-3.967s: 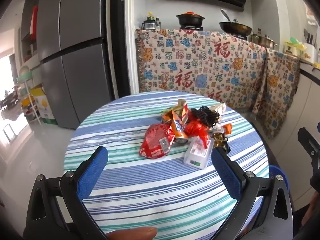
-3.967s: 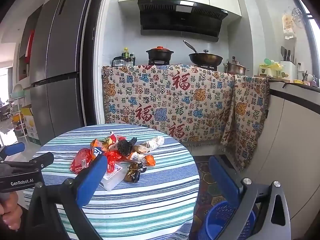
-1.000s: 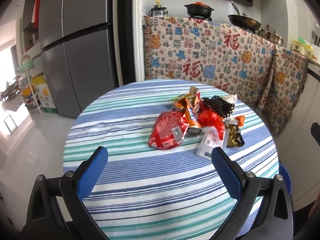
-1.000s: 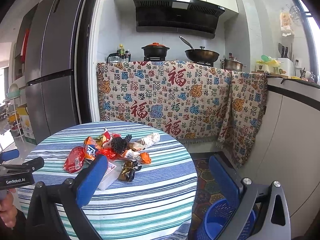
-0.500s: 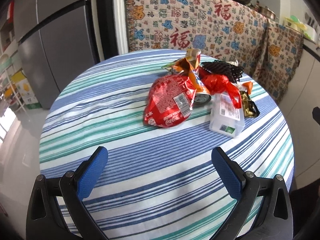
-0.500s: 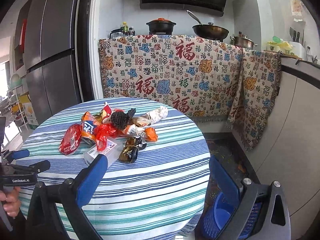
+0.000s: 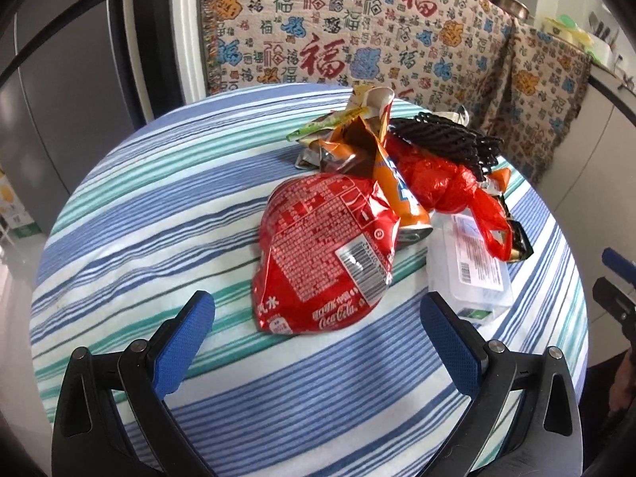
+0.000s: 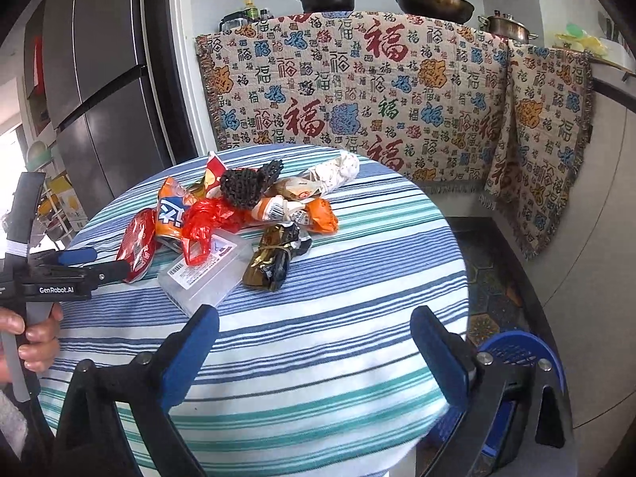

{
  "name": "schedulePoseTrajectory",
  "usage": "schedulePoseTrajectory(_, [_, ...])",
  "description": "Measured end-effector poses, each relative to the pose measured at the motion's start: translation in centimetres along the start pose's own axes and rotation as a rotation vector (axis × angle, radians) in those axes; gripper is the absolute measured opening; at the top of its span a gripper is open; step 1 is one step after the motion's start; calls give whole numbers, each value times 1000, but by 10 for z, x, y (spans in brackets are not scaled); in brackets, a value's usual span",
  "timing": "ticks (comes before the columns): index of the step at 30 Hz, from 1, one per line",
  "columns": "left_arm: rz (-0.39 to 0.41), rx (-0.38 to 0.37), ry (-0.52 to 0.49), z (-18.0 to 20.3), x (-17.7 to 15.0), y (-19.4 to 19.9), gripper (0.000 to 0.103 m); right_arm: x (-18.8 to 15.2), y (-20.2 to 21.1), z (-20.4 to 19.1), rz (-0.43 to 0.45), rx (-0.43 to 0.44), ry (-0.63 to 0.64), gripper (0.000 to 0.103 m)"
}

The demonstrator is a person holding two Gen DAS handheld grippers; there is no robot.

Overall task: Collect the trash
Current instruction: 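Grasp the red Coca-Cola wrapper with the left gripper while the right grasps the gold-black wrapper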

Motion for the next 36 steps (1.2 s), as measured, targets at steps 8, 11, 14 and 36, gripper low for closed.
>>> schedulePoseTrajectory(8, [0, -22, -26, 11, 9, -17, 103, 7, -61, -17, -137, 147, -78, 61])
schedulePoseTrajectory(11, [-12, -33, 1, 9, 8, -23, 103, 7, -77, -16, -175, 211, -142, 54])
schedulePoseTrajectory(14, [-7, -46, 13, 9, 10, -25, 102, 4, -88, -19, -212, 268, -166, 26])
schedulePoseTrajectory(36, [18, 8, -14, -44, -41, 32, 99, -16, -46, 47, -233, 81, -83, 65])
Point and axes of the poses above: each gripper's, at about its wrist camera, not at the fingertips, and y roughly against the way its jaws point, z to its right, x to its top, the point moved 10 cm from there along -y, roughly the way its jaws point, and after that the axes turned 1 degree about z, right-handed, at the moved point
